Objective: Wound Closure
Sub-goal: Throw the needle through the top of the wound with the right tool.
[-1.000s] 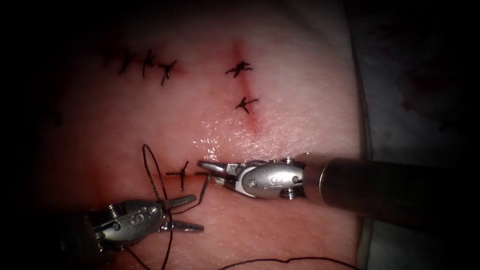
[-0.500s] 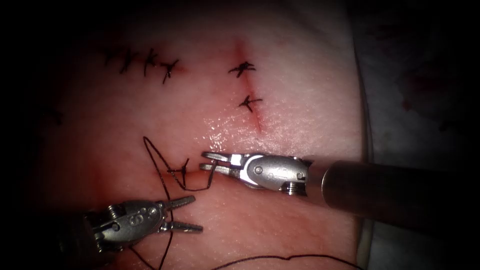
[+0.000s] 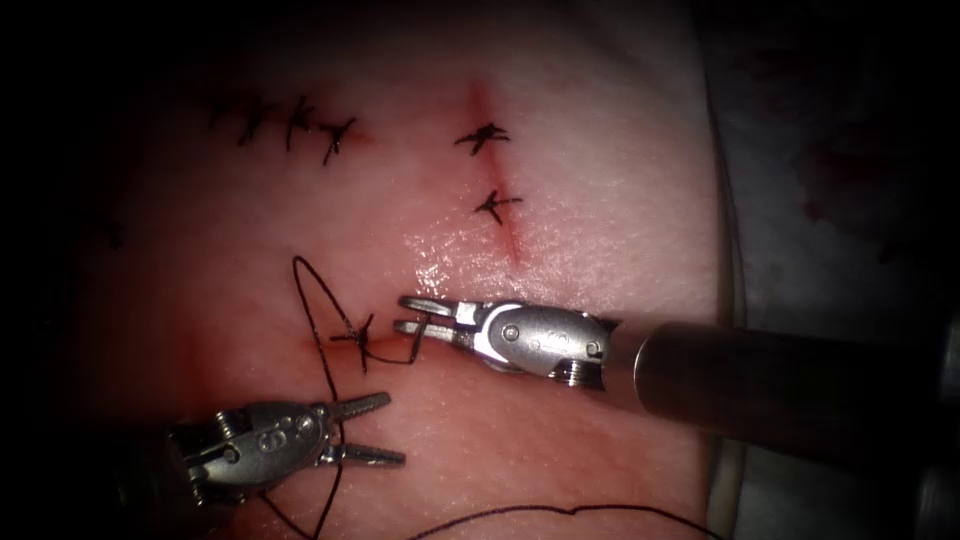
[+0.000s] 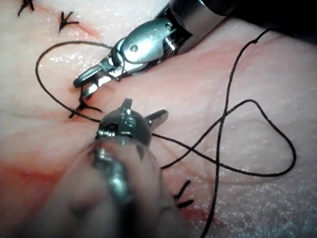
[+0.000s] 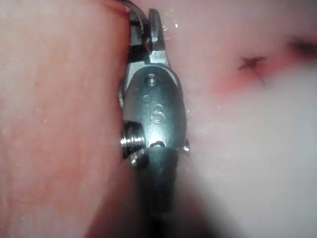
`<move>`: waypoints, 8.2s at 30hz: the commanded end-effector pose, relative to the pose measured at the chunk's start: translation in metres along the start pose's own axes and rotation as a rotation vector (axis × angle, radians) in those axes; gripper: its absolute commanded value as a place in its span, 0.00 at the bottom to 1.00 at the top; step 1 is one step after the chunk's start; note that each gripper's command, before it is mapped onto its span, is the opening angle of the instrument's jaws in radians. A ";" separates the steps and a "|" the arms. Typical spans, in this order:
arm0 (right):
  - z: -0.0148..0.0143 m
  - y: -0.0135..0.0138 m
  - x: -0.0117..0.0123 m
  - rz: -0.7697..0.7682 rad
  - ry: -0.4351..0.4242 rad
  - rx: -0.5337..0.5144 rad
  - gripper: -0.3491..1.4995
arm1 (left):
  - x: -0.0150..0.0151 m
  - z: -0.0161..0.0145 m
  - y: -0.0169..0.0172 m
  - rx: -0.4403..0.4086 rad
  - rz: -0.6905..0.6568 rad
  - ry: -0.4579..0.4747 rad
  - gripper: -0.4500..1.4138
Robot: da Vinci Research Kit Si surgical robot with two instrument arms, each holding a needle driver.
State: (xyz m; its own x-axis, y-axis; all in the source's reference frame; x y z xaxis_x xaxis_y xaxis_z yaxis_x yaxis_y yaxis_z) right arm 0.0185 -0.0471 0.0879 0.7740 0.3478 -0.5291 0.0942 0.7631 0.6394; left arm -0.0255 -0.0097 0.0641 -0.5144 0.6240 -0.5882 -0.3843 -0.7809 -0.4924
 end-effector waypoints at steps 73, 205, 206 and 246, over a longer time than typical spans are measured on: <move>-0.0200 0.0000 0.0186 0.057 0.468 -0.541 0.83 | 0.0020 0.0032 0.0005 0.071 0.062 -0.019 0.35; -0.0078 0.0058 0.0162 -0.566 0.263 -0.309 0.00 | -0.0041 0.0056 0.0013 -0.016 0.096 -0.146 0.34; -0.0078 0.0057 0.0159 -0.570 0.262 -0.308 0.00 | -0.0041 0.0056 0.0012 -0.016 0.096 -0.146 0.34; -0.0049 0.0067 0.0070 -0.499 0.065 -0.207 0.00 | -0.0065 0.0041 0.0014 -0.038 0.089 -0.277 0.32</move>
State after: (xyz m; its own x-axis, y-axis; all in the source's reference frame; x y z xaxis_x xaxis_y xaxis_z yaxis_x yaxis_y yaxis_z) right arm 0.0207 -0.0365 0.0844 0.6274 -0.0498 -0.7771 0.3062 0.9334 0.1873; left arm -0.0253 -0.0149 0.0692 -0.7374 0.5183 -0.4331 -0.3032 -0.8270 -0.4735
